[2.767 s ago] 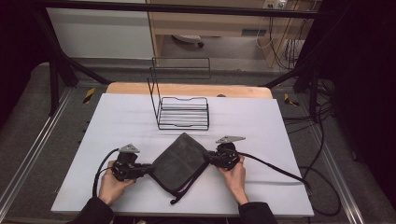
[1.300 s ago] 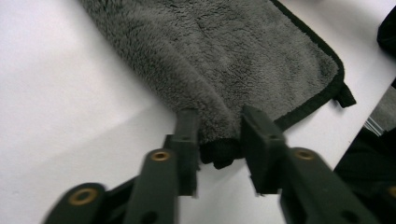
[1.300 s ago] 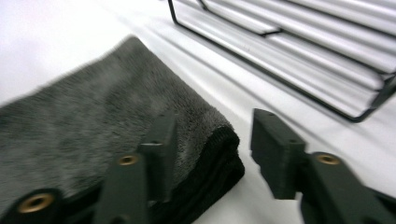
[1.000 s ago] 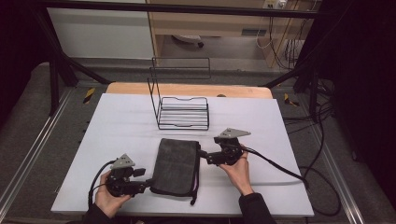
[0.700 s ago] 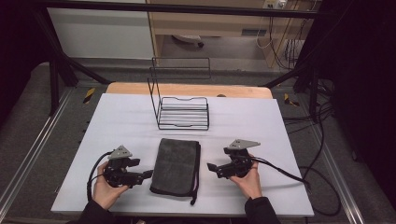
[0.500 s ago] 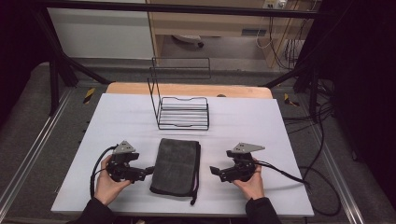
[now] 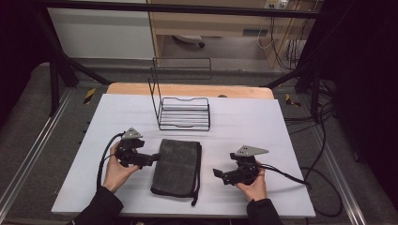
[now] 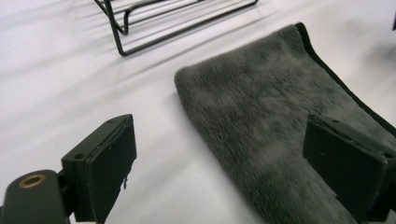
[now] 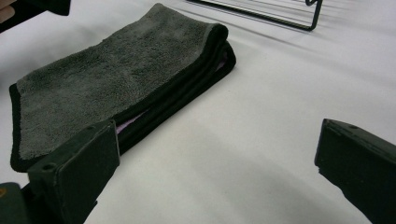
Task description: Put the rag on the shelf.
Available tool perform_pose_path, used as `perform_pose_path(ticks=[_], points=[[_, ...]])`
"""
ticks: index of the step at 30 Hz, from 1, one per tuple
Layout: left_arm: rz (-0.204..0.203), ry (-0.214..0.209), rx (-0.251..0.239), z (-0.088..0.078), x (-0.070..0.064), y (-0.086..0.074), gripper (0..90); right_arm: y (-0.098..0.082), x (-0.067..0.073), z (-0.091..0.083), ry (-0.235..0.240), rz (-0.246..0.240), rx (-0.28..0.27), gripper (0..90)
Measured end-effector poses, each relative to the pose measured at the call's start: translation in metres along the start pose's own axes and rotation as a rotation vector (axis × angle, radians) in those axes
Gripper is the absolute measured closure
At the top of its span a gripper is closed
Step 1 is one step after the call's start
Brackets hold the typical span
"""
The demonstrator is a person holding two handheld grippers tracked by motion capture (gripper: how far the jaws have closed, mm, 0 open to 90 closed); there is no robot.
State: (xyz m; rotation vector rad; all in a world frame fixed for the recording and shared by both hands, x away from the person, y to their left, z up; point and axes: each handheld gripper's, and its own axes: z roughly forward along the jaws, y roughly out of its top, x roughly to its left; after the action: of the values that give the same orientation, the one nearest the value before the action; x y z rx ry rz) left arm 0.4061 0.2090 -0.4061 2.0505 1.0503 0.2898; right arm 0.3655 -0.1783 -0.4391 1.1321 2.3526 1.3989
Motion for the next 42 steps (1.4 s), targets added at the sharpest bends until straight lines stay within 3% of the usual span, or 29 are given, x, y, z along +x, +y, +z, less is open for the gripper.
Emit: perform_pose_path(ticks=[8,16,22,33,42], points=[[-0.03,0.02,0.008,0.022,0.008,0.013,15.7,-0.001,0.0,0.001,-0.003,0.001,0.012,0.8],[-0.05,0.049,0.068,0.044,0.014,0.013,31.3,-0.002,0.0,0.002,-0.005,-0.004,0.019,0.8],[-0.074,0.026,0.103,0.053,0.018,0.009,44.2,-0.002,0.0,0.003,-0.005,-0.004,0.021,0.8],[-0.119,-0.023,0.084,0.062,0.015,0.006,62.8,-0.002,-0.001,0.008,0.0,0.017,0.028,1.6],[-0.096,-0.009,0.079,0.063,0.008,0.004,75.0,0.004,-0.004,0.012,0.0,0.061,-0.011,5.1]])
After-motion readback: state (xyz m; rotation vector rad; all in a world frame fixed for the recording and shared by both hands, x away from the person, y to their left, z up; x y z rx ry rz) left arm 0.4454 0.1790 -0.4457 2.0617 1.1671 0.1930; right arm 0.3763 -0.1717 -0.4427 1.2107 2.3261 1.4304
